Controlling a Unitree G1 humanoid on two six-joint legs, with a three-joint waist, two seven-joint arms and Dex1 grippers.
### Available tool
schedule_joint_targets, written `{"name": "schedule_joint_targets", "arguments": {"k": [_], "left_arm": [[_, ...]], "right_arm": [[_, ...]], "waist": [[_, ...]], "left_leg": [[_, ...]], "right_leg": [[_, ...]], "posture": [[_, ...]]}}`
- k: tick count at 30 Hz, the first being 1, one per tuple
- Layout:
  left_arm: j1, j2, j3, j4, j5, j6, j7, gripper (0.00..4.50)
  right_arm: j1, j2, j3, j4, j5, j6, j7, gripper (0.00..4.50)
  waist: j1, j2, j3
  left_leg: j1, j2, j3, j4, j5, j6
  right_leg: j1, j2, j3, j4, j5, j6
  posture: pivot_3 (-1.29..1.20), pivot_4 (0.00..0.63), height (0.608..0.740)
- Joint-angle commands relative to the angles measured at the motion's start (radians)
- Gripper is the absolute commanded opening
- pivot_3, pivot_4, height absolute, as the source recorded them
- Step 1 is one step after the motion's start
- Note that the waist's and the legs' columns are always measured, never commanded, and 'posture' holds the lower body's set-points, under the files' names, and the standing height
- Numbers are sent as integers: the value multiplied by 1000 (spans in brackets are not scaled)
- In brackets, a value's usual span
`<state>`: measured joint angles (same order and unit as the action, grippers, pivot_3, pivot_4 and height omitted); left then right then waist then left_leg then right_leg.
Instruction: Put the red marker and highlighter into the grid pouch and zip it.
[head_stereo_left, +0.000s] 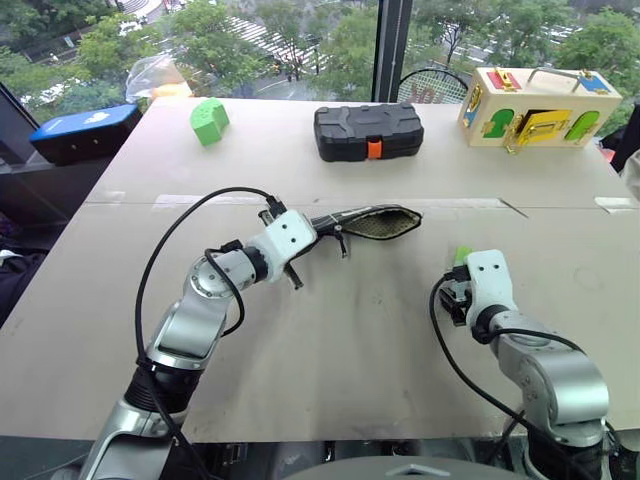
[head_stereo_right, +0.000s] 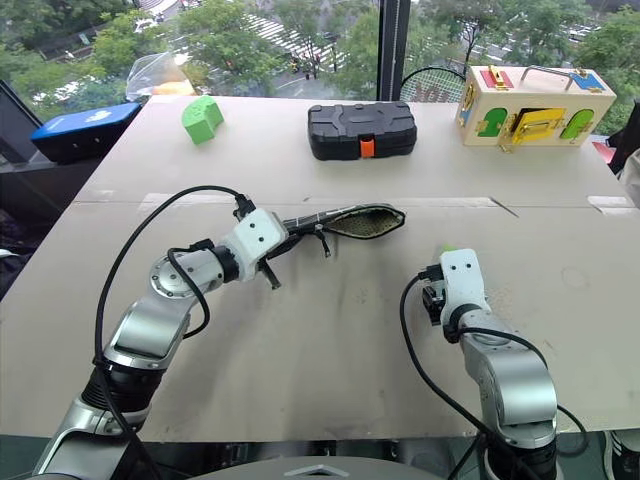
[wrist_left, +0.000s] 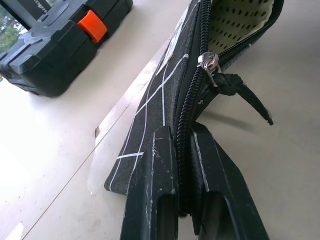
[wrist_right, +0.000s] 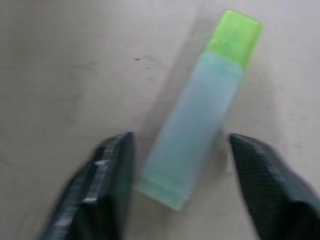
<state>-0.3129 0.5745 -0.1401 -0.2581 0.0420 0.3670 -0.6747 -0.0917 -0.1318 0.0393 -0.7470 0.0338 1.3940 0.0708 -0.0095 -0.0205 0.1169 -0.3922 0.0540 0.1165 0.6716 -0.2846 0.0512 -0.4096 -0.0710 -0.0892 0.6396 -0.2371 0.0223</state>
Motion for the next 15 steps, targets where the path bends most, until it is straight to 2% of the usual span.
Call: {"name": "schedule_joint_targets", "arguments": {"k": [1,2,8,11,15], "left_arm": [[-13,2,15,-22,-11,-18,0,0],[-12,0,14,-24,-12,-17,2,0],[-14,-11,6,-25,-14,-16,8,0],[-13,-10,0,-18,-11,-28,1,0],[-16,-9,-19,-15,-2,-57,-5,0]], "right_arm": [[10,-47,-64,-14,8,-2,25,1027],[8,-69,-78,-27,24,2,51,730],[1,-301,-192,-154,250,60,359,730],[-110,-453,-268,-216,421,156,561,730],[-278,-538,-190,-160,490,196,589,730]], "waist": [[3,0,0],[4,0,0],[7,2,1],[-4,4,3],[-3,2,2]], "left_leg": [[0,0,0,0,0,0],[0,0,0,0,0,0],[-1,0,-1,-1,0,0],[-1,1,-2,-2,0,0],[1,1,-2,-2,-3,5]], "right_leg": [[0,0,0,0,0,0],[0,0,0,0,0,0],[0,1,0,-1,0,0],[0,2,1,-1,0,0],[0,1,1,-2,0,-1]], "posture": [[0,150,740],[0,150,740],[0,150,740],[0,150,740],[0,150,740]]}}
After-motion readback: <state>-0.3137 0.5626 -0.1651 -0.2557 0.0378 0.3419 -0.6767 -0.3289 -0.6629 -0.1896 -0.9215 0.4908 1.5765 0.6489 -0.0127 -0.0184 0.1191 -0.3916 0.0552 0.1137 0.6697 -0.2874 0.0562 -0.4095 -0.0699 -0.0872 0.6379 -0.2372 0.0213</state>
